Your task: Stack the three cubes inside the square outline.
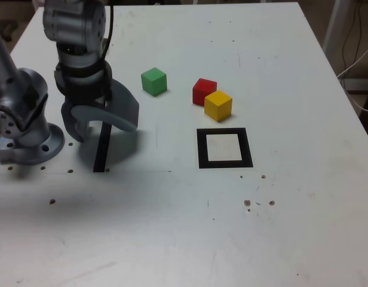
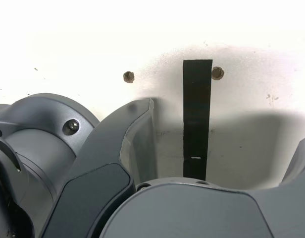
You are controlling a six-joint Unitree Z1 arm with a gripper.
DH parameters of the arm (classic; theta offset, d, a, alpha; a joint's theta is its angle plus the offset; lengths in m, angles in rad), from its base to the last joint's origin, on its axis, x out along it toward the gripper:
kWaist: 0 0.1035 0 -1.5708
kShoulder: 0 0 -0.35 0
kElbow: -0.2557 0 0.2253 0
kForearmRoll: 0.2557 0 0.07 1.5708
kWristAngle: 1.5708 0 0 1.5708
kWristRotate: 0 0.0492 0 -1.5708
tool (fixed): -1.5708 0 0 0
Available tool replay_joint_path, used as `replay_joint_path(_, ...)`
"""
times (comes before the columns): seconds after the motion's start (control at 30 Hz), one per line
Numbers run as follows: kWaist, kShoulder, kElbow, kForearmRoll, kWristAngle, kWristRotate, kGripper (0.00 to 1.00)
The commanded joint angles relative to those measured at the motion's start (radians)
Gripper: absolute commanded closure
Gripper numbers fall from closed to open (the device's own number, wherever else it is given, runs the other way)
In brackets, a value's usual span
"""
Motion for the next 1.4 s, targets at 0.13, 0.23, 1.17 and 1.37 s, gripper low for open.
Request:
replay_joint_path(0.13,0.001,0.006,0.002,-0.016,0.002,0.002,0.00)
replay_joint_path(0.23,0.001,0.005,0.002,-0.018,0.001,0.002,0.00)
replay_joint_path(1.17,0.001,0.005,0.007,-0.059,0.022,0.002,0.00)
replay_joint_path(1.37,0.001,0.009,0.004,-0.074,0.052,-0.002,0.00)
